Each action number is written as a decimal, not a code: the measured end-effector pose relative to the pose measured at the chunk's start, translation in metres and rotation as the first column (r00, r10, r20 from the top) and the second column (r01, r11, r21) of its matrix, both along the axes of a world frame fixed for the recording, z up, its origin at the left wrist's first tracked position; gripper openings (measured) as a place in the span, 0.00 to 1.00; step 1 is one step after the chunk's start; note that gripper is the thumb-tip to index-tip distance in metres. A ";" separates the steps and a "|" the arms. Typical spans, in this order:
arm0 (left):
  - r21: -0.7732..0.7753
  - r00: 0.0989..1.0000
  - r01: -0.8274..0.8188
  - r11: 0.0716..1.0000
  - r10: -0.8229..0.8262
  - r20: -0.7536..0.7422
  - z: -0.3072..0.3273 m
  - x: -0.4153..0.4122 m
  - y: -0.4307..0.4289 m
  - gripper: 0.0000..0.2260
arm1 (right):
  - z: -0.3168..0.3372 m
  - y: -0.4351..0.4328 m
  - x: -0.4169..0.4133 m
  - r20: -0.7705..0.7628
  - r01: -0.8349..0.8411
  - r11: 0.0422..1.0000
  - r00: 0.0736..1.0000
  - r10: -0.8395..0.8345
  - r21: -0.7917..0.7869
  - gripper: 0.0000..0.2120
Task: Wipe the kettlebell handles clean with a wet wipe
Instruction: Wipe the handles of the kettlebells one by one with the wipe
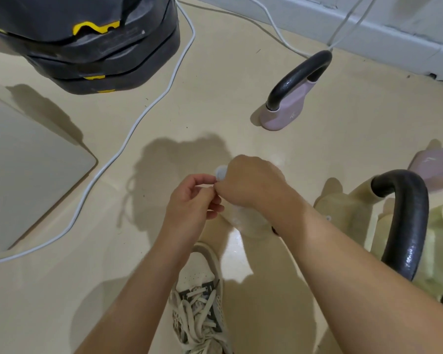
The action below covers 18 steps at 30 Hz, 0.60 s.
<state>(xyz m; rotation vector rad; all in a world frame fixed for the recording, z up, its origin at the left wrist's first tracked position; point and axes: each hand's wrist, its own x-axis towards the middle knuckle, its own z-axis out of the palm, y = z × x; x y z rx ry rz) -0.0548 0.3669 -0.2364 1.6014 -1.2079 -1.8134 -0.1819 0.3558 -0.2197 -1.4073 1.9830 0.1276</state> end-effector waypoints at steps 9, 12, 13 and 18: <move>0.023 0.996 0.062 0.998 -0.060 -0.066 0.001 -0.018 0.031 0.06 | -0.019 0.102 -0.014 0.477 0.501 0.829 0.808 -0.347 -0.246 0.23; -0.005 0.990 0.135 0.991 -0.135 -0.049 0.000 -0.026 0.037 0.09 | -0.023 0.108 -0.010 0.596 0.677 0.693 0.670 -0.442 -0.247 0.24; -0.028 0.987 0.154 0.988 -0.155 -0.034 0.000 -0.029 0.037 0.09 | -0.023 0.107 -0.007 0.616 0.732 0.637 0.622 -0.483 -0.239 0.26; -0.072 0.971 0.230 0.971 -0.234 -0.056 0.000 -0.040 0.029 0.09 | -0.015 0.104 0.010 0.705 0.929 0.363 0.206 -0.678 0.077 0.27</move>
